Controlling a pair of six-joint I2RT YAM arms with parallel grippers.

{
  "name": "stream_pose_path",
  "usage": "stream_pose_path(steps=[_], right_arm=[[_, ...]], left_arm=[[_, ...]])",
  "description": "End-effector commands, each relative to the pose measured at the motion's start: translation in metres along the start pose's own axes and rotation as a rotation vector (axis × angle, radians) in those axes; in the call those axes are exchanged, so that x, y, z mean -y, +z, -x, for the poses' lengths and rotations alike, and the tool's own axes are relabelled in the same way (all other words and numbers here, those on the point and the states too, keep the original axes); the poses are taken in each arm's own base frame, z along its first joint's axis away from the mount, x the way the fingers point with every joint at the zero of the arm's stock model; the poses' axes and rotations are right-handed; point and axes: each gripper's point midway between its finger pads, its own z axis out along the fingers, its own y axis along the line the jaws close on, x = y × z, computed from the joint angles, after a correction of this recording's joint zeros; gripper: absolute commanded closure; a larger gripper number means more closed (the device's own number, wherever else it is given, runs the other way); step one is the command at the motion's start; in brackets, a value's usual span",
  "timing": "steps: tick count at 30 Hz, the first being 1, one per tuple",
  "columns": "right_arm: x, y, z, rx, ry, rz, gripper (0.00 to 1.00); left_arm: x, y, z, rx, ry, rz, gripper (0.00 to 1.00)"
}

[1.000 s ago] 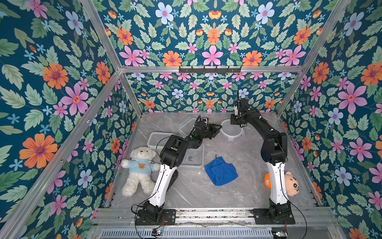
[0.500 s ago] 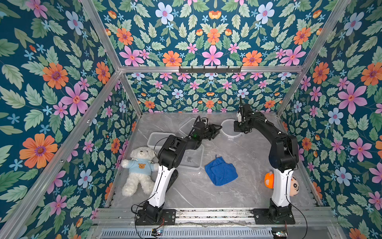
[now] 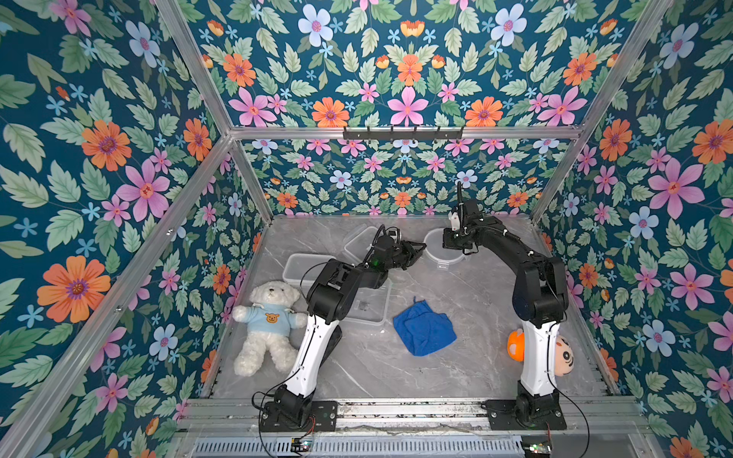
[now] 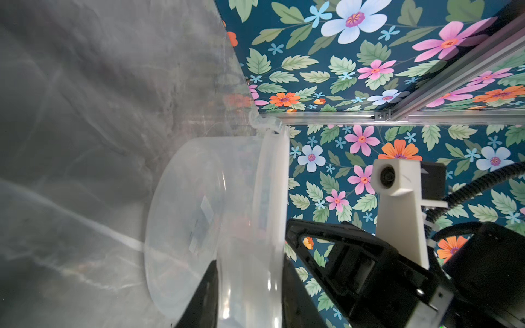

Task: Wipe the insides of the lunch boxes
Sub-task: Open the fastener of the lunch box.

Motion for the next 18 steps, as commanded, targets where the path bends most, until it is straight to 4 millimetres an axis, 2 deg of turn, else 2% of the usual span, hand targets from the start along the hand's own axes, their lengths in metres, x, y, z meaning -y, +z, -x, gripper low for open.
stream_pose_path(steps=[1,5,8,12,15,18], right_arm=[[0.023,0.011,-0.062,-0.23,0.031,-0.096,1.0],[0.025,0.012,-0.062,-0.233,0.029,-0.106,1.0],[0.026,0.013,-0.062,-0.231,0.031,-0.111,1.0],[0.022,0.006,-0.057,-0.213,0.038,-0.099,1.0],[0.008,-0.02,-0.042,-0.162,0.042,-0.05,1.0],[-0.003,-0.061,-0.02,-0.077,0.053,-0.002,1.0]], left_arm=[[0.012,0.001,-0.003,-0.008,0.001,-0.049,0.76],[0.01,-0.002,-0.007,-0.021,-0.006,-0.03,0.85],[0.008,-0.006,-0.008,-0.027,0.003,0.005,0.85],[0.02,-0.011,-0.009,-0.034,0.029,0.022,0.83],[0.039,-0.016,-0.004,-0.025,0.07,0.045,0.81],[0.061,-0.018,0.004,-0.012,0.146,0.104,0.79]])
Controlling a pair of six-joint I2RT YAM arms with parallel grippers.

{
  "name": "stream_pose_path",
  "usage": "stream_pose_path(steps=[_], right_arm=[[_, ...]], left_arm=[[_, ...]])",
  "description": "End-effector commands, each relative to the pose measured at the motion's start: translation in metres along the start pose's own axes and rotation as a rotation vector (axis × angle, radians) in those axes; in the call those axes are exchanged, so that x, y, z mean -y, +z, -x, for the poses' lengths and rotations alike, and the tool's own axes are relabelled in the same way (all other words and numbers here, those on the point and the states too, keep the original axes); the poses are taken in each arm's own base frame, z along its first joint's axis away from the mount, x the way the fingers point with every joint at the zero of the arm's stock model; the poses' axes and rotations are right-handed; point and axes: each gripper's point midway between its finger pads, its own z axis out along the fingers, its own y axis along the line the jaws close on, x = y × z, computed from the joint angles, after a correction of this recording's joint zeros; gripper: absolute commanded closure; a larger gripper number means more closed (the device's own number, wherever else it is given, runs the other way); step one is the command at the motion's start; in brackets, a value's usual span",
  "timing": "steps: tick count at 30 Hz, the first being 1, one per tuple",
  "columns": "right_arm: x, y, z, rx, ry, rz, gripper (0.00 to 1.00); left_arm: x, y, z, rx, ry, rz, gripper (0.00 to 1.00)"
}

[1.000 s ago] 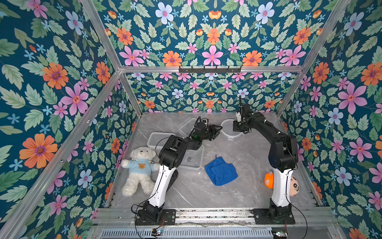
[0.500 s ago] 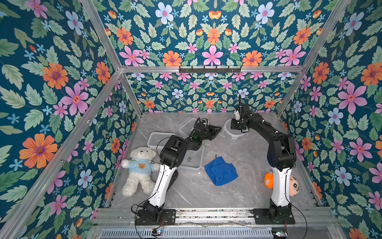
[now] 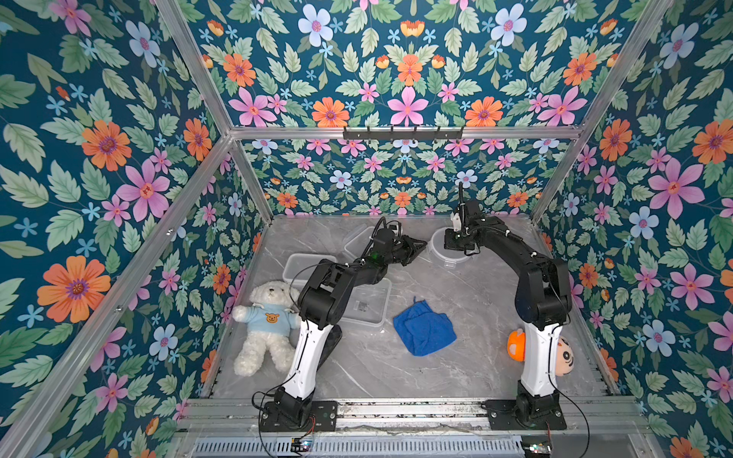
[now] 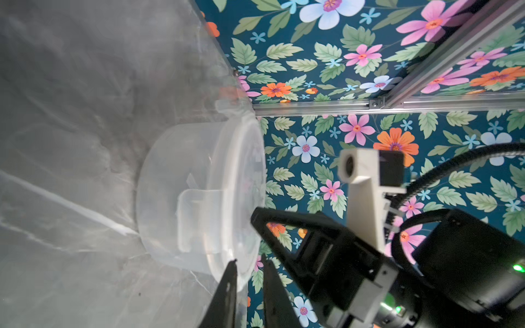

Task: Wipe the insides of the lunch boxes
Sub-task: Open the fastener of the lunch box, then open the lid of the lunch box.

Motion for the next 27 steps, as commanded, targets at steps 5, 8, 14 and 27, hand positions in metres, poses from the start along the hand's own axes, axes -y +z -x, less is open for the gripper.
stream_pose_path(steps=[5,8,14,27], right_arm=[[0.027,-0.083,0.012,0.107,0.193,0.116,0.91],[0.062,-0.078,0.009,0.095,0.332,0.178,0.73],[0.081,-0.055,-0.004,0.137,0.524,0.493,0.56],[0.083,-0.023,-0.007,0.247,0.598,0.688,0.43]], left_arm=[[0.038,0.016,0.002,-0.019,0.202,0.146,0.74],[0.036,0.039,-0.018,-0.074,0.246,0.187,0.67],[0.014,0.079,-0.048,-0.148,0.256,0.22,0.64],[-0.061,0.087,-0.056,-0.175,0.187,0.355,0.65]])
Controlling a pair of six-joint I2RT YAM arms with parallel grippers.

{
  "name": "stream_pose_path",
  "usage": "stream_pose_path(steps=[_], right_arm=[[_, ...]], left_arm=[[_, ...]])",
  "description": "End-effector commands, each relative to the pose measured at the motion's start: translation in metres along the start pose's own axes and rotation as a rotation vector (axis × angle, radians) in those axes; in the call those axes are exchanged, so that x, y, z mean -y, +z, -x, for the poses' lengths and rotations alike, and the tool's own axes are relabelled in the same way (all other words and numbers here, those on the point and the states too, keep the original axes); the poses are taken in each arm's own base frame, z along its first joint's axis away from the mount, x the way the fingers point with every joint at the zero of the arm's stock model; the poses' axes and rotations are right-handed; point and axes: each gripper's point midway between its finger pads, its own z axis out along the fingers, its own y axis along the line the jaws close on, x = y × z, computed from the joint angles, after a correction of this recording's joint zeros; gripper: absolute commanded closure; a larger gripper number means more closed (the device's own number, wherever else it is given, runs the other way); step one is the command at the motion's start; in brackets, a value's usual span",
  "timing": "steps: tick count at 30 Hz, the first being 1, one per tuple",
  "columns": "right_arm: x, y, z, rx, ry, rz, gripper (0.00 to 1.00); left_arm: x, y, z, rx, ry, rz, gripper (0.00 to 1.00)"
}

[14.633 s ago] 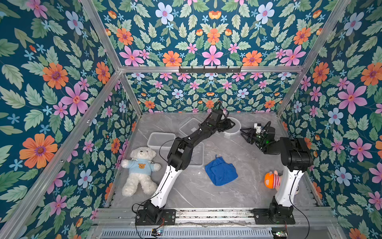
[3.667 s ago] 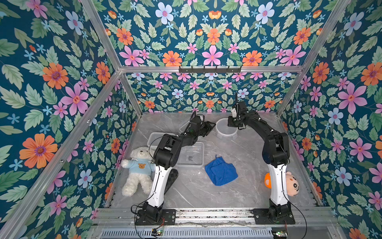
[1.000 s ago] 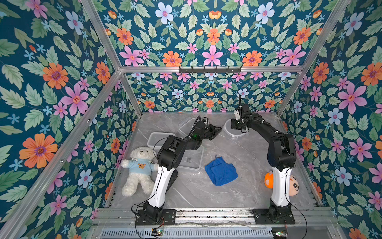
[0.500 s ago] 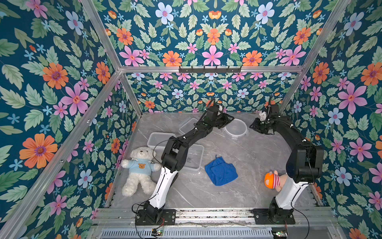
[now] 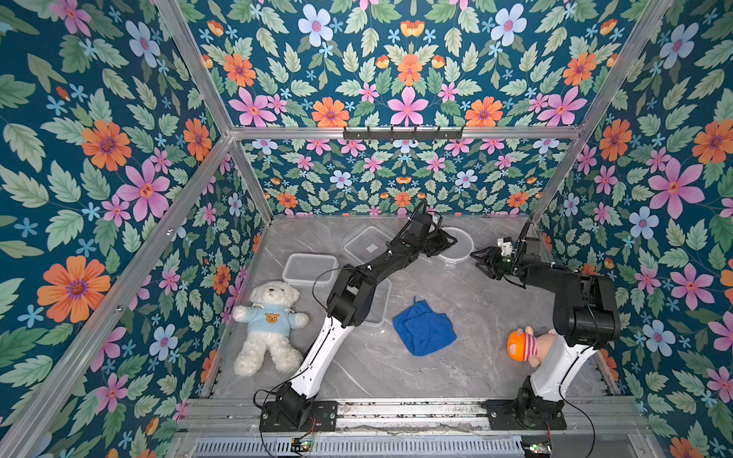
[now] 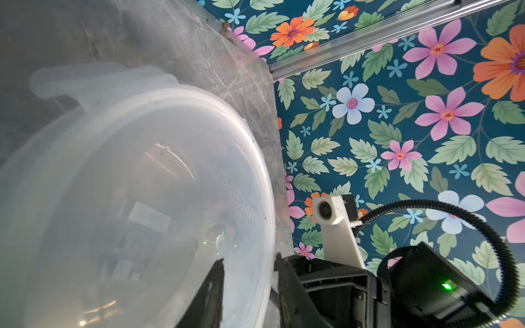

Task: Wipe the insides of the lunch boxes
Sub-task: Open the lid of the lunch box.

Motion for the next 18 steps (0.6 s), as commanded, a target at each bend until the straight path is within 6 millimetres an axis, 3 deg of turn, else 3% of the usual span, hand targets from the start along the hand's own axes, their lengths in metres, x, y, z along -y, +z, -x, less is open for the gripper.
stream_pose_path(steps=[1,5,11,18], right_arm=[[-0.021,0.003,0.019,0.049,-0.044,0.102,0.43],[-0.026,0.006,0.024,0.059,-0.053,0.136,0.45],[-0.039,-0.003,0.023,0.071,-0.082,0.144,0.59],[-0.029,-0.006,0.018,0.068,-0.073,0.077,0.7]], left_arm=[[-0.053,0.003,-0.023,-0.059,-0.076,0.169,0.65],[-0.056,0.002,-0.024,-0.063,-0.079,0.177,0.65],[-0.062,0.004,-0.028,-0.067,-0.092,0.183,0.65],[-0.064,0.004,-0.028,-0.067,-0.09,0.186,0.65]])
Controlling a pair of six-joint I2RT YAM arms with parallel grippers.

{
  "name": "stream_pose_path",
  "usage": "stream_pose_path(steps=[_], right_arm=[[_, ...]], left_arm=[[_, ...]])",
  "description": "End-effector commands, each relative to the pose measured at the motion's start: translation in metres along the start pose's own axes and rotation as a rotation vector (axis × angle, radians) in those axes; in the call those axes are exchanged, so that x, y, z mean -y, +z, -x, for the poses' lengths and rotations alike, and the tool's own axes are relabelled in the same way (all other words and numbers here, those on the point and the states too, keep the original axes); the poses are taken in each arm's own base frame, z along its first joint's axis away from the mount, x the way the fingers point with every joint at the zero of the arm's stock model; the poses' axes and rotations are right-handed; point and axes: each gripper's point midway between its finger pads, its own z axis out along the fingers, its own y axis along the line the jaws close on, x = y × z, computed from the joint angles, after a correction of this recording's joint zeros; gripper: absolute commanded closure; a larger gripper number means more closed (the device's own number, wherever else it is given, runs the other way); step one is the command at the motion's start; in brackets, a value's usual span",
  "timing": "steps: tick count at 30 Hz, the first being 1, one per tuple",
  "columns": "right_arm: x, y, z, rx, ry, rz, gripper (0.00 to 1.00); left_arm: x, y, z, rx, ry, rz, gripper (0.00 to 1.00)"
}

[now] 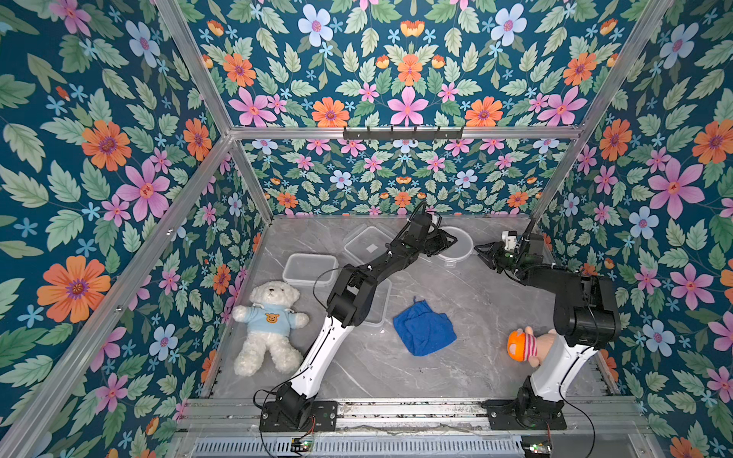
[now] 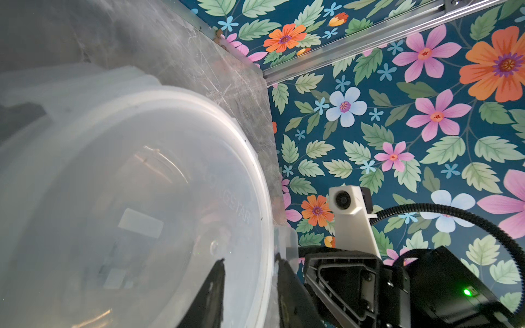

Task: Wipe the insides of the lunch boxes
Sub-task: Open the lid of the lunch box, then place the lid at the center of the board.

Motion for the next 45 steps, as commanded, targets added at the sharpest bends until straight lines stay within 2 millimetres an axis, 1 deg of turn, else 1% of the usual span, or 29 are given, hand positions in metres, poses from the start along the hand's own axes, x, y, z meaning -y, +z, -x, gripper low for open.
stream_pose_path(steps=[1,4,7,10,11,12,14,16,18,19,22,26,28,30,32,34,35,39,42,44,45], right_arm=[[-0.005,0.004,-0.001,-0.021,-0.019,0.016,0.71],[0.005,0.01,0.0,-0.031,0.018,0.001,0.75],[0.009,0.014,0.002,-0.035,0.035,0.003,0.78],[0.003,0.015,0.005,-0.031,0.025,0.02,0.87],[0.002,0.014,0.005,-0.03,0.022,0.025,0.95],[0.001,0.013,0.006,-0.027,0.02,0.023,1.0],[-0.003,0.011,0.007,-0.023,0.007,0.024,1.0],[-0.008,0.008,0.007,-0.023,-0.002,0.025,1.0],[-0.016,0.005,0.006,-0.025,-0.013,0.041,1.0],[-0.021,0.002,0.006,-0.025,-0.021,0.048,1.0],[-0.04,-0.006,0.005,-0.02,-0.049,0.075,1.0],[-0.069,-0.018,0.0,-0.02,-0.101,0.092,1.0],[-0.085,-0.021,-0.007,-0.03,-0.132,0.101,1.0],[-0.105,-0.022,-0.016,-0.052,-0.172,0.118,1.0],[-0.124,-0.019,-0.029,-0.089,-0.211,0.129,1.0],[-0.154,-0.023,-0.043,-0.118,-0.273,0.152,1.0],[-0.165,-0.023,-0.05,-0.133,-0.297,0.157,1.0],[-0.203,-0.025,-0.074,-0.19,-0.363,0.17,1.0],[-0.223,-0.033,-0.082,-0.2,-0.392,0.162,1.0],[-0.228,-0.043,-0.08,-0.173,-0.416,0.109,1.0],[-0.226,-0.051,-0.075,-0.143,-0.439,0.05,1.0]], left_arm=[[-0.062,0.0,-0.03,-0.081,-0.095,0.205,0.65],[-0.062,0.0,-0.032,-0.083,-0.094,0.208,0.66],[-0.061,-0.001,-0.032,-0.084,-0.09,0.207,0.66],[-0.063,-0.001,-0.032,-0.086,-0.09,0.207,0.65],[-0.063,0.0,-0.033,-0.088,-0.092,0.206,0.65],[-0.063,0.0,-0.033,-0.087,-0.095,0.205,0.66],[-0.061,0.0,-0.033,-0.088,-0.095,0.199,0.65],[-0.058,-0.002,-0.031,-0.084,-0.093,0.195,0.59],[-0.049,-0.009,-0.023,-0.069,-0.086,0.185,0.51],[-0.043,-0.013,-0.018,-0.057,-0.077,0.179,0.49],[-0.022,-0.036,0.001,-0.007,-0.053,0.156,0.48],[0.007,-0.075,0.026,0.076,-0.019,0.136,0.47],[0.018,-0.094,0.035,0.11,-0.003,0.133,0.47],[0.028,-0.112,0.041,0.139,0.01,0.13,0.47],[0.032,-0.126,0.046,0.161,0.016,0.13,0.47],[0.033,-0.138,0.049,0.179,0.018,0.138,0.47],[0.033,-0.144,0.049,0.187,0.018,0.14,0.47],[0.027,-0.157,0.046,0.203,0.002,0.14,0.48],[0.023,-0.162,0.043,0.206,-0.006,0.144,0.49],[0.02,-0.163,0.041,0.203,-0.009,0.15,0.49],[0.018,-0.163,0.039,0.197,-0.012,0.152,0.49]])
